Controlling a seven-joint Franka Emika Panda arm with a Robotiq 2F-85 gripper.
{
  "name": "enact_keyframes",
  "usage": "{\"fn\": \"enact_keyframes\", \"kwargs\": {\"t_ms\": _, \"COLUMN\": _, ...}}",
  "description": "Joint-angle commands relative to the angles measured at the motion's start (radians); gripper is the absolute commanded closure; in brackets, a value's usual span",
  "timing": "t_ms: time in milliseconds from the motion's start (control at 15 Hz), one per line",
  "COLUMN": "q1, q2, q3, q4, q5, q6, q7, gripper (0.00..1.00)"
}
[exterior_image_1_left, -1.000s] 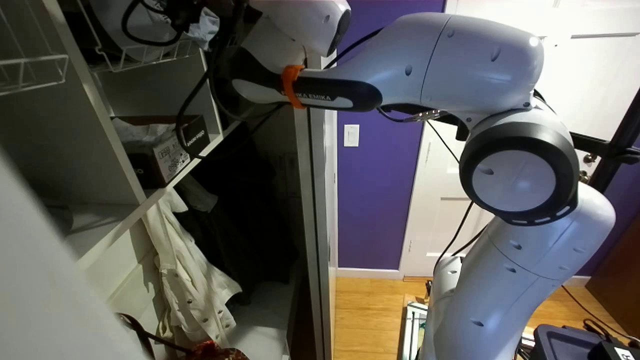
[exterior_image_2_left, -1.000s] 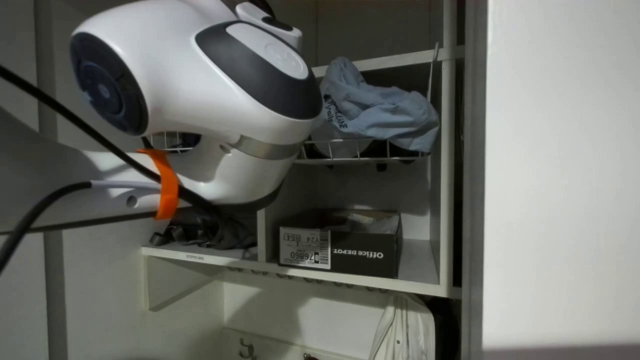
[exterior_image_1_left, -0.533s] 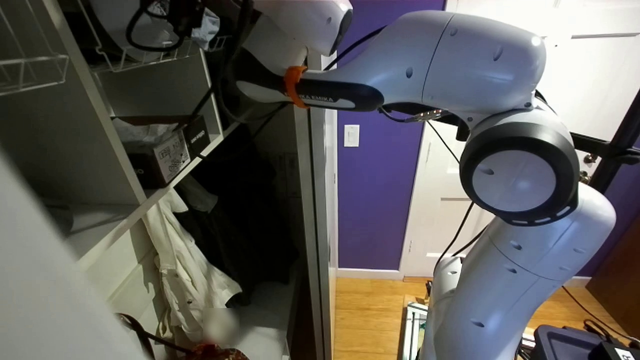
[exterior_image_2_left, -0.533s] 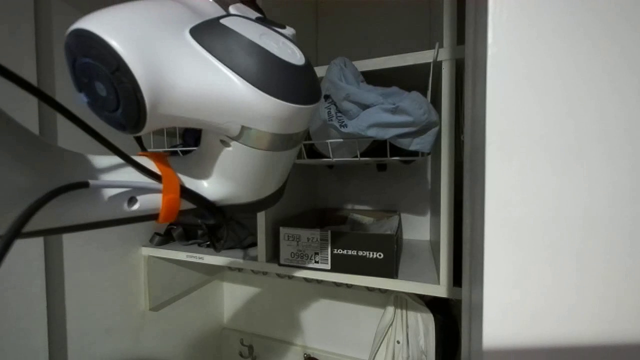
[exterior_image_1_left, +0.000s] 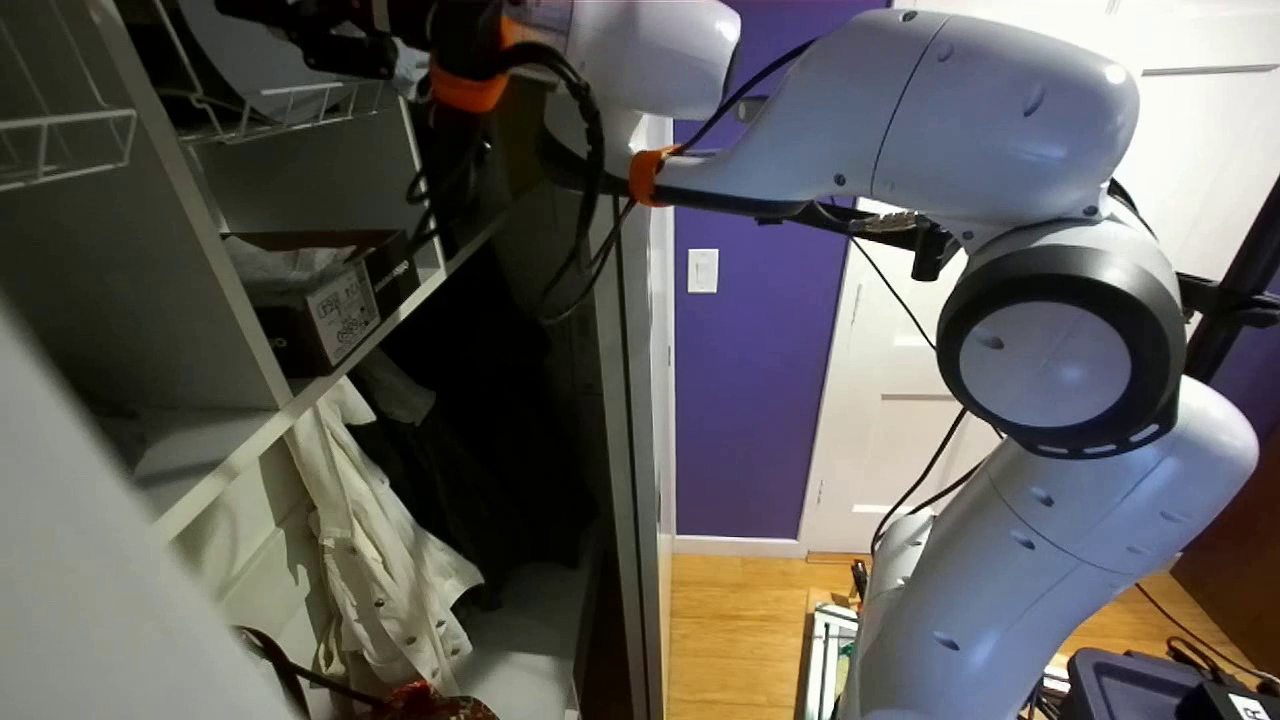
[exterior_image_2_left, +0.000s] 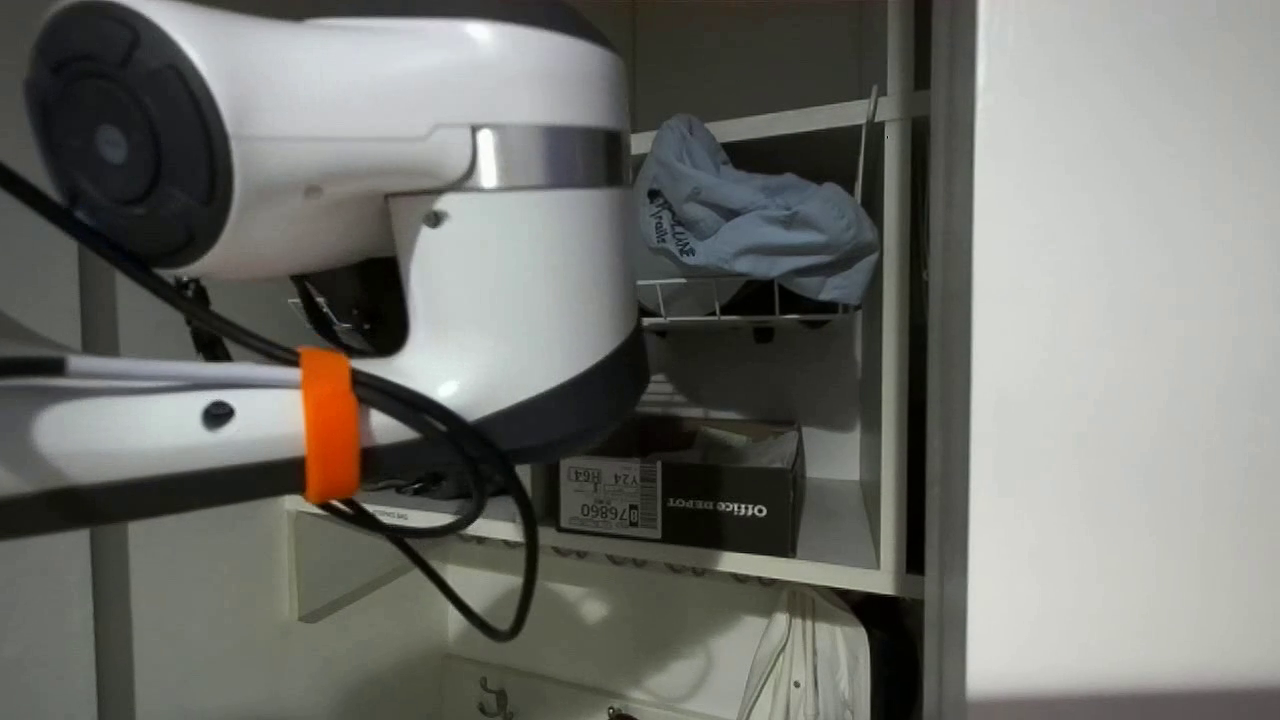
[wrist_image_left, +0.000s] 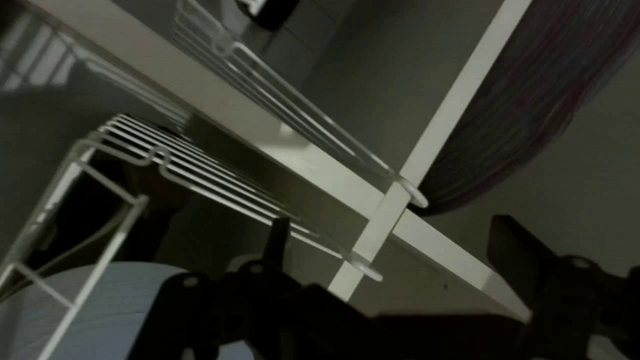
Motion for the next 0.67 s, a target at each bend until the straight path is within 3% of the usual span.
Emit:
{"fn": "enact_keyframes", "kwargs": {"t_ms": 0, "q1": -0.071, "q2": 0.01, "q3": -0.008, "q4": 0.175, "q5": -0.268, "q6": 0.147, "q7": 0.256, "gripper": 0.0}}
{"fn": "enact_keyframes", "kwargs": {"t_ms": 133, "q1": -0.097, "q2": 0.035, "q3": -0.005, "q4": 0.297, "q5": -0.328, "q6": 0.224, "q7": 0.348, "gripper": 0.0}}
{"fn": "enact_keyframes", "kwargs": {"t_ms": 200, "q1": -0.088, "q2": 0.003, "q3": -0.001, "q4": 0.148, "q5": -0.237, "q6": 0.167, "q7": 0.214, "gripper": 0.0}}
{"fn": "enact_keyframes", "kwargs": {"t_ms": 333, "q1": -0.094, "q2": 0.003, "q3": -0.006, "q4": 0.213, "q5": -0.271, "q6": 0.185, "q7": 0.223, "gripper": 0.0}}
{"fn": "enact_keyframes", "kwargs": {"t_ms": 600, "q1": -0.094, "q2": 0.016, "q3": -0.004, "q4": 0.234, "q5": -0.28, "q6": 0.185, "q7": 0.223, "gripper": 0.0}}
